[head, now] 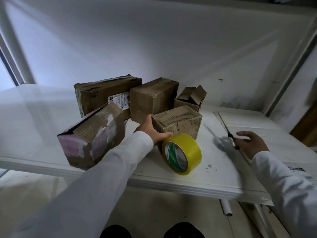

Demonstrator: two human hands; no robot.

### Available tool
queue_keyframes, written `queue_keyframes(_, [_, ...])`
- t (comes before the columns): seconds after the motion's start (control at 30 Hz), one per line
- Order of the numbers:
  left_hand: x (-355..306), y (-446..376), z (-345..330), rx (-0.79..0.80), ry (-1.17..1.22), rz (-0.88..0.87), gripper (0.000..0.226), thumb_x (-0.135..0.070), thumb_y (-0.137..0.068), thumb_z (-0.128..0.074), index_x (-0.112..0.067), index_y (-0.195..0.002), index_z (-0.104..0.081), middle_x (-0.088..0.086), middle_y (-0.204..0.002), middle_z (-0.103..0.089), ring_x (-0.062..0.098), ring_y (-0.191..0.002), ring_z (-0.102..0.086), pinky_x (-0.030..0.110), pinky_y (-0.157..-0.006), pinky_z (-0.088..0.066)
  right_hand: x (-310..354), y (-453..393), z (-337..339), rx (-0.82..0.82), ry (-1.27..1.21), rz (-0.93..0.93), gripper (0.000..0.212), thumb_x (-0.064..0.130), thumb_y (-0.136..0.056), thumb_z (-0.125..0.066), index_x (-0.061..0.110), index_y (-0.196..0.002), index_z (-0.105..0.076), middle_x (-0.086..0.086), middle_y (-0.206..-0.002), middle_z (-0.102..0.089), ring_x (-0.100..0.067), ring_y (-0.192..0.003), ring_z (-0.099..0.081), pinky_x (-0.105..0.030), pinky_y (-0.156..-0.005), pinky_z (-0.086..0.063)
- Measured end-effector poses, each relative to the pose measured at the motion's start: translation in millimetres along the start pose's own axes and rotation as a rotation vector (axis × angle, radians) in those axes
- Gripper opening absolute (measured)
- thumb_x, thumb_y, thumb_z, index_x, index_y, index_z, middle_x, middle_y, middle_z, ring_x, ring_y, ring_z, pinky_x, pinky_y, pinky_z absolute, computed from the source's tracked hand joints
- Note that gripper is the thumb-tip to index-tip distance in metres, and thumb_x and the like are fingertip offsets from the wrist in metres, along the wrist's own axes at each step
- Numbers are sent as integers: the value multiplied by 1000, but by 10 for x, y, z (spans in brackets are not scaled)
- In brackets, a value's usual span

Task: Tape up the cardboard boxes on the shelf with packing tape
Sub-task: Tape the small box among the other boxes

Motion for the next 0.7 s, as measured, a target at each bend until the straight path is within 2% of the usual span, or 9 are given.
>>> queue_keyframes(0.13, [-8,-11,-4,20,-27,0,87,-49,-72,-76,-25,-140,-27,3,-140,-47,28,-125,-48,38,-100,-41,311,60,-242,221,-208,9,12,8,-94,-50,15,-104,-53,-10,-89,-66,-12,-70,-61,-22,-59,-37])
queue_keyframes(0.2, [-5,-30,12,38,-41,-7,85,-47,-73,-76,-24,-139,-28,3,-139,-48,27,-124,-49,38,-100,-41,426,102,-393,357,-301,9,15,2,-94,-46,16,-95,-51,-7,-83,-67,-9,-63,-66,-22,-60,-48])
queue_keyframes(0.27, [15,-70,21,68,-41,-10,83,-45,-72,-77,-24,-138,-30,2,-138,-49,26,-123,-50,37,-100,-42,507,158,-512,502,-361,5,17,-1,-91,-55,15,-91,-50,-4,-76,-66,-11,-63,-69,-23,-61,-55])
queue_keyframes(0.3, [29,-95,20,82,-39,-13,83,-44,-71,-78,-25,-137,-31,1,-137,-51,25,-122,-51,37,-101,-42,546,176,-546,572,-361,19,21,0,-84,-65,15,-91,-50,-4,-75,-64,-12,-63,-69,-23,-61,-56])
queue_keyframes(0.37, [38,-144,19,113,-41,-25,83,-41,-68,-81,-25,-135,-34,-1,-134,-53,23,-121,-52,37,-102,-43,632,220,-582,719,-300,45,52,18,-55,-89,15,-90,-51,-6,-74,-62,-15,-63,-64,-22,-56,-51])
queue_keyframes(0.43, [38,-184,11,160,-40,-30,85,-40,-65,-83,-26,-134,-35,-2,-133,-53,22,-121,-52,41,-103,-43,698,257,-605,867,-199,73,88,39,-21,-96,12,-91,-50,-8,-72,-59,-18,-64,-57,-19,-49,-43])
queue_keyframes(0.47, [38,-201,6,178,-43,-29,87,-41,-62,-83,-27,-133,-35,-2,-133,-53,22,-121,-52,42,-103,-44,728,267,-600,929,-149,87,96,44,-14,-95,10,-92,-49,-9,-72,-57,-19,-64,-53,-17,-47,-41])
queue_keyframes(0.6, [68,-260,-23,182,-11,-26,107,-60,-34,-76,-31,-129,-37,-2,-131,-56,22,-119,-55,42,-101,-47,822,207,-546,1012,153,128,112,56,-5,-90,15,-100,-49,-9,-77,-57,-15,-65,-49,-17,-50,-34])
queue_keyframes(0.7, [108,-280,-56,176,34,-36,109,-63,-29,-73,-32,-127,-38,-3,-129,-57,20,-117,-57,42,-99,-48,924,159,-560,1054,346,142,113,60,-2,-88,18,-100,-49,-9,-80,-62,-7,-57,-53,-14,-46,-31])
Point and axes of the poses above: each hand's wrist, its own y-axis away from the middle knuckle, its own z-axis out of the back of the hand, x = y × z, the point moved 5 cm from there along -y, towards the middle knuckle
